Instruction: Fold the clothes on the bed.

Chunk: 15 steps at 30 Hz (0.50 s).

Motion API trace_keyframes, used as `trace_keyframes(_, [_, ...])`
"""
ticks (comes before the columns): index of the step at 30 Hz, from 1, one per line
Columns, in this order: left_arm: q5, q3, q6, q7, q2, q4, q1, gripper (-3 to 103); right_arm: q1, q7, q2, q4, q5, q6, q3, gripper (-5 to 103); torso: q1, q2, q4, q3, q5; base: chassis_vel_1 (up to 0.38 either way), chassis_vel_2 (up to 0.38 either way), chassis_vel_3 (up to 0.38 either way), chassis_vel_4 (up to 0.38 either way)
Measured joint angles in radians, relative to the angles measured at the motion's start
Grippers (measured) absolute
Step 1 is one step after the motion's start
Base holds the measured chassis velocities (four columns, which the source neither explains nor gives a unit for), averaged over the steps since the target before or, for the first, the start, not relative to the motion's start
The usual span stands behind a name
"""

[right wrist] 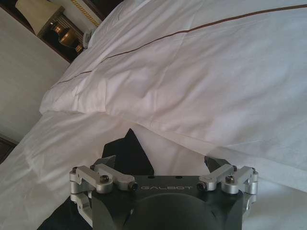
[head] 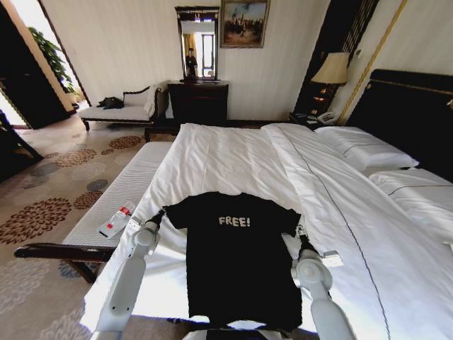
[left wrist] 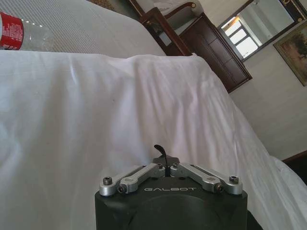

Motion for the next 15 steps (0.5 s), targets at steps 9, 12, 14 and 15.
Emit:
trace_keyframes(9, [0.0,-0.015,0.003,-0.02,-0.007,-0.017,0.02,0,-0.003,0.001,0.006,0.007,-0.002,0.0,-0.005,100,0.0,0.0,-0.0001,0.0,0.0,0.0,0.0,0.0,0.0])
trace_keyframes(12, [0.0,-0.022,0.003,-0.025,-0.006,-0.023,0.029,-3,-0.003,0.002,0.005,0.01,-0.002,0.0,-0.005,100,0.0,0.0,-0.0001,0.0,0.0,0.0,0.0,0.0,0.0])
trace_keyframes(14, [0.001,-0.032,0.004,-0.03,-0.003,-0.034,0.043,2,-0.003,0.003,0.003,0.012,-0.001,0.0,-0.003,100,0.0,0.0,0.0001,0.0,0.0001,0.0,0.0,0.0,0.0])
trace_keyframes(15, [0.001,-0.032,0.004,-0.03,-0.003,-0.034,0.043,2,-0.003,0.003,0.003,0.012,-0.001,0.0,-0.003,100,0.0,0.0,0.0001,0.0,0.0001,0.0,0.0,0.0,0.0])
